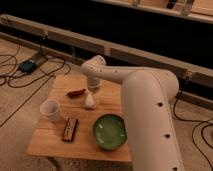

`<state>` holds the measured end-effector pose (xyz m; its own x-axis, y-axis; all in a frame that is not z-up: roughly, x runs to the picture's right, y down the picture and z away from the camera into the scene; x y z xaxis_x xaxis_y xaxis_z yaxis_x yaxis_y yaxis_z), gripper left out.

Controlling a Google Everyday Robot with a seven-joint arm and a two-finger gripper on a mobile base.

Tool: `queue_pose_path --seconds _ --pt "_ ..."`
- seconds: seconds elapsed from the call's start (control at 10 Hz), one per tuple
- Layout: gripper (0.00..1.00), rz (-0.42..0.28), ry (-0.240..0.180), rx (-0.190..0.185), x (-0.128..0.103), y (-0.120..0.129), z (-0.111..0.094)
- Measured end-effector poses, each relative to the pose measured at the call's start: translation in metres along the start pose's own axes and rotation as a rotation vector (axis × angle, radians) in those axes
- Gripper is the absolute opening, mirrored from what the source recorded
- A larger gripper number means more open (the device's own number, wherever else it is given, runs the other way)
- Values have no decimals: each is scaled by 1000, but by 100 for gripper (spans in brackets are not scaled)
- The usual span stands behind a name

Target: Place the white sponge in the ceramic bowl

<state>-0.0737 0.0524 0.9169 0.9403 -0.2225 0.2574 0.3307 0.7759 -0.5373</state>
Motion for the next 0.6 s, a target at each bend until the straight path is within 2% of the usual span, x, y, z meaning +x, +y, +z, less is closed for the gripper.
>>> queue_pose_path --seconds 0.6 --pt "80 23 1 -28 -8 0 26"
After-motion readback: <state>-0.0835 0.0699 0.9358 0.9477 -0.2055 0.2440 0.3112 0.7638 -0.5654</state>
